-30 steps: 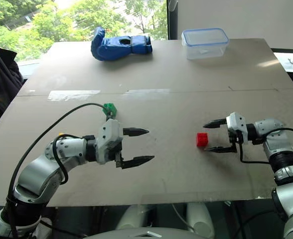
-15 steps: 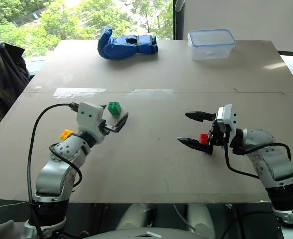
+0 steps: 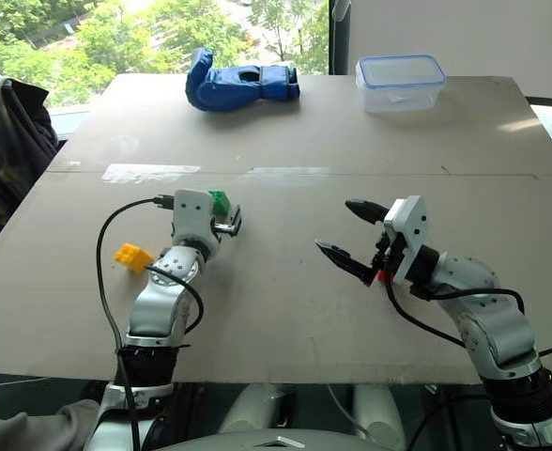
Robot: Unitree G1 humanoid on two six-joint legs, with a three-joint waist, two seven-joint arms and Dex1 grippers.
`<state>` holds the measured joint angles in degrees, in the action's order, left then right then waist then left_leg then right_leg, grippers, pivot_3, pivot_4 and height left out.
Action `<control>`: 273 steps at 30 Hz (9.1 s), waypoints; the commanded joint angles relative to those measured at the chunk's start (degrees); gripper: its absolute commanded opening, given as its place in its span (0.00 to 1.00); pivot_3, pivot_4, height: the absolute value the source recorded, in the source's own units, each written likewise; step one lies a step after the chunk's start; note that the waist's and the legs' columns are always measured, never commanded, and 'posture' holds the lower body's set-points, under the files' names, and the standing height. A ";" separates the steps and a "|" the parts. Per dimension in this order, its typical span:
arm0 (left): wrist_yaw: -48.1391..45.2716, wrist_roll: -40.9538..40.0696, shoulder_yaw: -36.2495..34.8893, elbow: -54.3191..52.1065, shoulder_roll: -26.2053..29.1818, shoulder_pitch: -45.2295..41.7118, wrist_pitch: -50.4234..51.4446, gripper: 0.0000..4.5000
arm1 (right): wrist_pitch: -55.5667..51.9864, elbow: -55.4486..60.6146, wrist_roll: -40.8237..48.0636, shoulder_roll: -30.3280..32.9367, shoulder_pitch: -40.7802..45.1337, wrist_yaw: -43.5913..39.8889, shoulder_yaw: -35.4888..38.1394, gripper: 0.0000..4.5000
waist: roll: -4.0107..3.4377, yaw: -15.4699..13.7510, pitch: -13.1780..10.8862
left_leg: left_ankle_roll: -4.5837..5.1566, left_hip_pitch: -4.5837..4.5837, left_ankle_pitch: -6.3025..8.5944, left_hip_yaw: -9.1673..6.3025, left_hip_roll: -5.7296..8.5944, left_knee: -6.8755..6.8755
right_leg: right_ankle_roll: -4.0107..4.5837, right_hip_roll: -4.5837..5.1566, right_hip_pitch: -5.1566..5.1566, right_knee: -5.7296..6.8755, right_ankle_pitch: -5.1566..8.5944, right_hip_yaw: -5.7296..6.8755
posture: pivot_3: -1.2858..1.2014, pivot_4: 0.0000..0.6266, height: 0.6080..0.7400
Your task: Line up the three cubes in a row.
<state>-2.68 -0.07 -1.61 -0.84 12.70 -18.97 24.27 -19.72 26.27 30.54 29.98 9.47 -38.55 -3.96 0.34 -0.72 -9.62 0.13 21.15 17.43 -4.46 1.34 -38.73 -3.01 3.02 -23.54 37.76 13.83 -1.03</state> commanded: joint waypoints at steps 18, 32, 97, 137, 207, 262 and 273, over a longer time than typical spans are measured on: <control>-0.61 1.02 -0.96 3.43 -0.29 0.13 -0.94 0.62 | 0.66 2.17 -1.88 -1.47 0.79 -0.07 1.24 1.00 | 0.02 0.60 0.02 | 0.00 -0.06 0.00 0.02 -0.03 -0.01 | 0.00 0.00 0.00 0.06 0.00 -0.04 | 0.52 0.24 1.00; -1.91 0.70 -1.66 3.84 0.94 1.19 -0.65 0.62 | 0.62 1.09 -2.27 -1.45 2.71 -0.52 1.37 1.00 | 0.03 1.50 0.04 | 0.01 -0.13 0.00 0.06 -0.04 -0.01 | 0.00 0.00 0.01 0.12 0.00 -0.09 | 0.52 0.24 1.00; -69.14 -2.39 23.14 29.23 3.24 -19.00 -26.73 0.28 | 16.28 -10.49 7.32 9.01 -20.27 -30.21 22.67 1.00 | 0.11 1.38 0.04 | 0.34 -0.32 0.17 0.09 0.00 -0.26 | -0.03 -0.17 0.32 0.16 0.01 -0.15 | 0.52 0.24 1.00; -62.76 -0.12 21.43 35.20 3.87 -21.11 -31.63 0.98 | 17.27 -12.17 7.09 8.07 -19.62 -31.51 22.09 1.00 | 0.11 1.43 0.04 | 0.35 -0.39 0.18 0.07 0.00 -0.39 | -0.06 -0.19 0.43 0.19 -0.01 -0.15 | 0.52 0.24 1.00; -86.94 14.63 24.30 16.07 48.81 -25.04 -5.55 0.98 | 9.89 -7.23 7.36 6.74 -9.14 -29.60 11.81 1.00 | 0.43 1.67 -0.55 | 0.39 -0.17 0.21 0.06 -0.15 -0.32 | -0.04 -0.31 0.23 0.16 0.02 -0.07 | 0.52 0.24 1.00; -79.27 23.71 28.30 -3.93 47.81 -18.42 26.73 0.32 | 8.95 -8.01 7.74 7.54 -6.29 -30.01 11.64 1.00 | 0.43 1.45 -0.54 | 0.39 -0.12 0.21 0.05 -0.18 -0.39 | -0.04 -0.27 0.17 0.27 0.01 -0.08 | 0.52 0.24 1.00; -69.95 9.75 14.05 -5.06 35.89 -18.26 17.44 0.29 | 8.16 -7.00 7.80 7.51 -5.93 -28.97 11.20 1.00 | 0.40 0.76 -0.53 | 0.39 -0.07 0.21 -0.04 -0.23 -0.58 | -0.05 -0.14 0.24 0.26 0.00 0.00 | 0.52 0.24 1.00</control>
<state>-74.91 13.37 16.28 -4.15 49.99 -36.59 43.84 -11.34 17.50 37.36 37.04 2.93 -67.54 6.44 0.74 0.04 -10.15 0.52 21.11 17.64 -4.50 1.12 -39.34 -3.07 2.90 -23.30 38.00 13.83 -1.01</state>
